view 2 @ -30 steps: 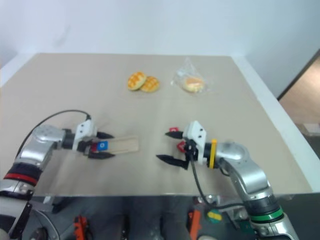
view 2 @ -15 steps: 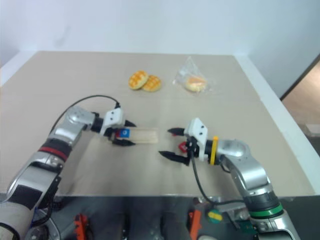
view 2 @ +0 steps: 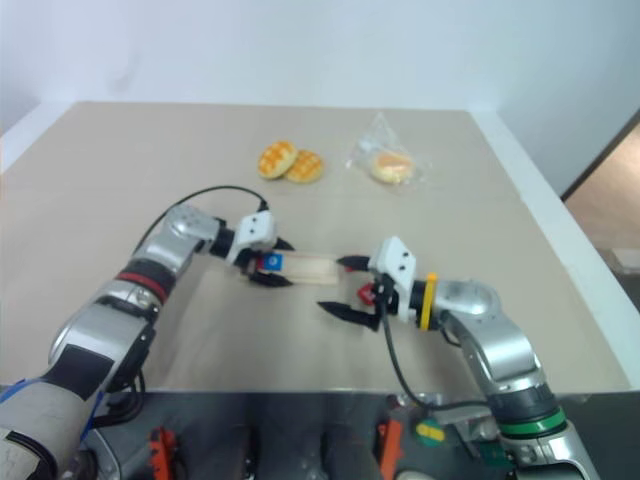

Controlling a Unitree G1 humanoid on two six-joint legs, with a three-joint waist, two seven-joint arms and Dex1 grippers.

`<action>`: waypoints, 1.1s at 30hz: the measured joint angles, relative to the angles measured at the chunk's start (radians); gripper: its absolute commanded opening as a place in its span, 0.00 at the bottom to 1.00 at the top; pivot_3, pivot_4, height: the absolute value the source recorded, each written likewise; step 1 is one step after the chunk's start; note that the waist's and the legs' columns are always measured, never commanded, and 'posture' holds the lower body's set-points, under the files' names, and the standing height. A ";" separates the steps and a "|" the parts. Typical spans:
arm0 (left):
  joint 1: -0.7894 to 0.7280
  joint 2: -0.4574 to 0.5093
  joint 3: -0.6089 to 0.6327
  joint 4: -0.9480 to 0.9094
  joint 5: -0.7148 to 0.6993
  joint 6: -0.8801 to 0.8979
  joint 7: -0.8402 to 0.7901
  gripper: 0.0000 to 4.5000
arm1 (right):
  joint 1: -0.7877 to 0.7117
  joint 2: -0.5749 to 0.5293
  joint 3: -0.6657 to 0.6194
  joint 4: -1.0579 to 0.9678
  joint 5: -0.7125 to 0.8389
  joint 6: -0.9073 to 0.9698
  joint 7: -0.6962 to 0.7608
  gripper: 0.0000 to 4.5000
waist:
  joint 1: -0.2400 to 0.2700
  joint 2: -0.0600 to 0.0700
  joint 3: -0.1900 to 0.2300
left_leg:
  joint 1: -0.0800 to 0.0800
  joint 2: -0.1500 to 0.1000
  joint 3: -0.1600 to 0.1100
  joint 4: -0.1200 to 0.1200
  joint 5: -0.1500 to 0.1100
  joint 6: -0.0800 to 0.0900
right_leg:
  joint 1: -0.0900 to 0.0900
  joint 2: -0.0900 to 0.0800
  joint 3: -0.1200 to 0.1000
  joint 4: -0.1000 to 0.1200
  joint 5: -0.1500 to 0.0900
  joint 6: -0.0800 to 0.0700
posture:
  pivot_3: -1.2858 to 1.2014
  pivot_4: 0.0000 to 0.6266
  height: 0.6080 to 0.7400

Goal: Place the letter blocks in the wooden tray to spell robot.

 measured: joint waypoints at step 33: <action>-0.002 0.084 0.051 -0.098 -0.031 0.105 -0.074 1.00 | 0.006 -0.001 -0.003 -0.001 0.001 0.004 -0.010 1.00 | -0.005 0.001 0.000 | 0.000 0.001 -0.001 0.000 0.000 0.000 | 0.000 0.000 -0.001 0.000 0.000 0.000 | 0.52 0.24 1.00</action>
